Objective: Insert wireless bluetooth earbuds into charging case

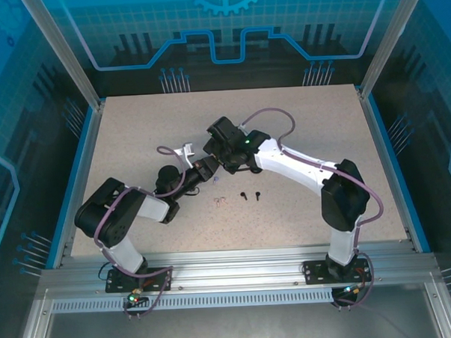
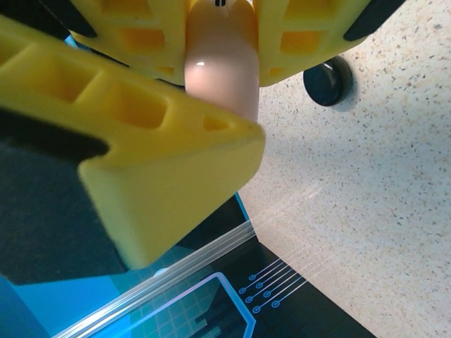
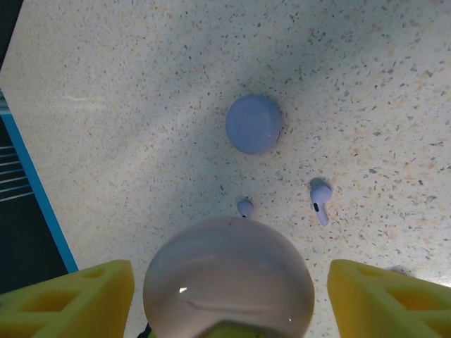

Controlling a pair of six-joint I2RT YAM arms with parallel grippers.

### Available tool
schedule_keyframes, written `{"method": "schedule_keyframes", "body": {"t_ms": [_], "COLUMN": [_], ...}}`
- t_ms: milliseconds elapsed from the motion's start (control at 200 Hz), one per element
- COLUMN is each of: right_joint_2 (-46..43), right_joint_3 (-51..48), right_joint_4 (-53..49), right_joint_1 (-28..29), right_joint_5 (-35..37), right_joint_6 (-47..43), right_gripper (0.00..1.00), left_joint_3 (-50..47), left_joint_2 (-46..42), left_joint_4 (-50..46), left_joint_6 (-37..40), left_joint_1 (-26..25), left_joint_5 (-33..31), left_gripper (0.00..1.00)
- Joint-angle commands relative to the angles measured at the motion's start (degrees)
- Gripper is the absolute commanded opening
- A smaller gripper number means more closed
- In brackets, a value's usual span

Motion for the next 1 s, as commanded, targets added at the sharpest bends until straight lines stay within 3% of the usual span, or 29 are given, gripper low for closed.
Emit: {"method": "schedule_keyframes", "body": {"t_ms": [0,360,635,860,995], "right_joint_2": [-5.1,-12.1,-21.2,-30.1,-32.5], "right_joint_3": [-0.3,-2.6,-14.8,-25.3,-29.5], "right_joint_4": [0.6,-0.5,6.8,20.1,28.7], "right_joint_1": [-0.9,-3.9,-7.3,-12.2,-15.4], "right_joint_5": [2.9,4.7,2.5,-6.2,-17.5], "right_joint_6": [-1.0,-13.6,-29.2,-43.8,-49.5], "right_gripper": [0.79,0.83,0.84,0.85,0.85], "left_joint_3": [0.8,-0.6,2.5,8.5,11.0], "left_joint_2": [-0.4,-3.0,-13.2,-20.9,-21.9], "left_joint_4": [2.6,0.4,-18.7,-37.0,-41.8], "left_joint_6": [0.5,-0.3,6.2,13.5,15.5], "left_joint_1": [-0.4,-0.3,-0.1,1.3,2.9], "left_joint_5": [-0.6,1.5,5.6,11.0,14.8], "left_gripper": [0.03,0.0,0.0,0.0,0.0]}}
